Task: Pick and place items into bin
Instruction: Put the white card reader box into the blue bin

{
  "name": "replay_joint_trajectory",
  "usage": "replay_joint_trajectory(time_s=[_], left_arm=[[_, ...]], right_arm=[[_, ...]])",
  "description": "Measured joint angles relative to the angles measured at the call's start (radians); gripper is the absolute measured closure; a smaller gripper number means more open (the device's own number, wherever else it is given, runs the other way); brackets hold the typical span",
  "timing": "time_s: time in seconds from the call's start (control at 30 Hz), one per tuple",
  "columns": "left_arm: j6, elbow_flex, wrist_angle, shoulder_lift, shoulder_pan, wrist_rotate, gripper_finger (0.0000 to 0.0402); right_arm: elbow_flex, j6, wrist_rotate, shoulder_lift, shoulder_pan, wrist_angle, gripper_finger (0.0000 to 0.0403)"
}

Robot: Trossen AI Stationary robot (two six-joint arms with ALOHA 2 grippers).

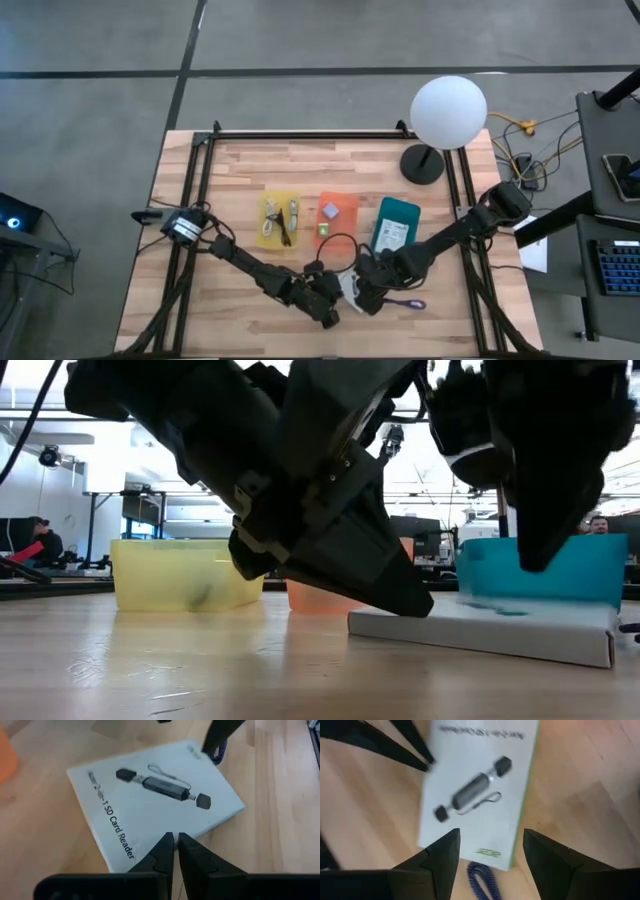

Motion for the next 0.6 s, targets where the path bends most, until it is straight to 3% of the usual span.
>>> replay_joint_trajectory(time_s=[0.27, 0.6], left_arm=[[-0.021, -0.002, -0.027, 0.012, -0.030, 0.038, 0.0391], [-0.018, 0.000, -0.032, 0.008, -0.031, 0.023, 0.0391]], right_arm=[[0.099, -0.059, 0.004, -0.008, 0.002, -0.185, 0.0199], [0.089, -0.067, 0.019, -0.041, 0.026, -0.356, 0.0199]])
